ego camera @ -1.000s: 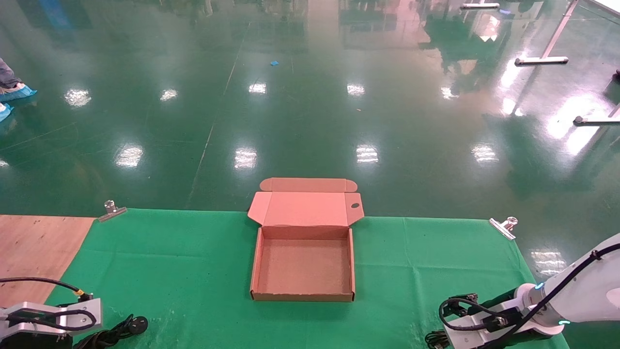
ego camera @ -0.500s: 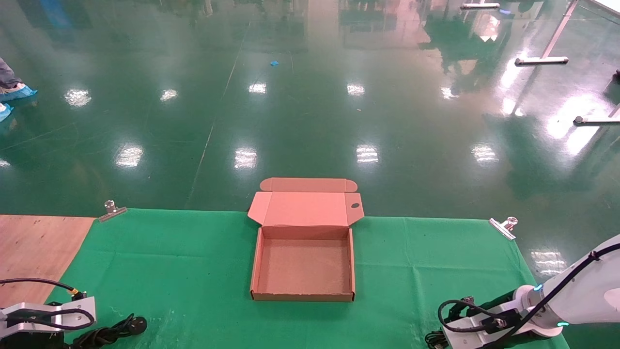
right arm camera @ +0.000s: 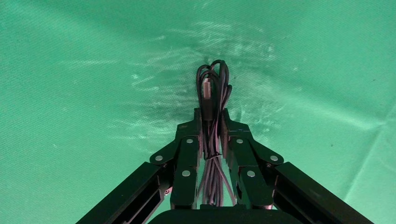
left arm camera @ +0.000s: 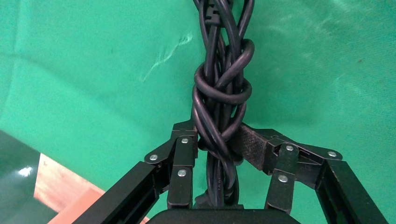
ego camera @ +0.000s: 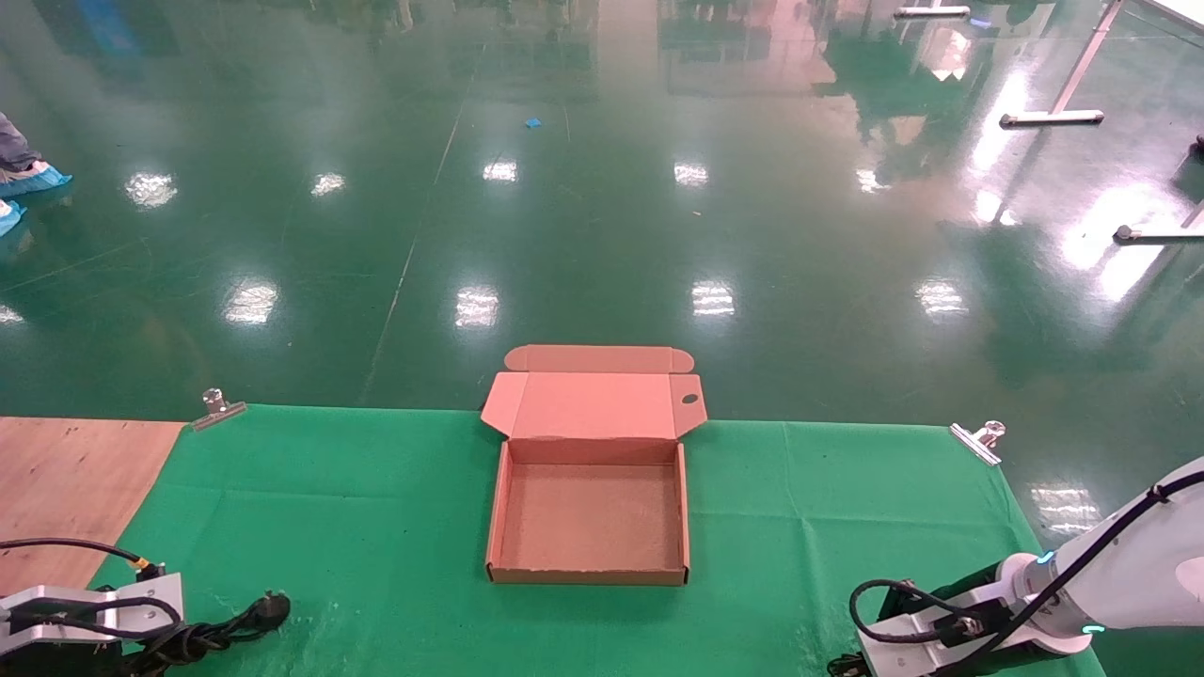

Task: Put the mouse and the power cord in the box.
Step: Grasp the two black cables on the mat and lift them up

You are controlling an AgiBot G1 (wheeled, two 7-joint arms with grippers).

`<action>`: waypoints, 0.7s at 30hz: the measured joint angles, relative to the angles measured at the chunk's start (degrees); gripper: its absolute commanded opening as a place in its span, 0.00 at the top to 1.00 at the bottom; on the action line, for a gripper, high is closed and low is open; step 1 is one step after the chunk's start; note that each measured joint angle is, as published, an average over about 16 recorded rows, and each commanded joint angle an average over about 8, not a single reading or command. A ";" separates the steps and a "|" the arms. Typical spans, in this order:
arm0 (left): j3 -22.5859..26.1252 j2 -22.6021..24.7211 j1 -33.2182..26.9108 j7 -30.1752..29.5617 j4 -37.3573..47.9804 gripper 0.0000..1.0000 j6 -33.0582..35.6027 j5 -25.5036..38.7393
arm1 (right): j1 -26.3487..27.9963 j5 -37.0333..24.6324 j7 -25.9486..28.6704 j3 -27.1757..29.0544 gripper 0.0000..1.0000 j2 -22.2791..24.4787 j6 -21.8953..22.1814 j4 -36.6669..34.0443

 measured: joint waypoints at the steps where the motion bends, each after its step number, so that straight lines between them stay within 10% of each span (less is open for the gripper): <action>1: 0.02 -0.07 -0.37 0.19 -0.11 1.00 0.90 0.02 | 0.28 0.13 -0.12 0.09 1.00 0.13 -0.27 -0.01; 21: 1.76 4.25 -13.19 5.40 -9.06 1.00 17.43 2.33 | 13.23 2.09 1.25 1.48 1.00 1.03 -9.98 6.68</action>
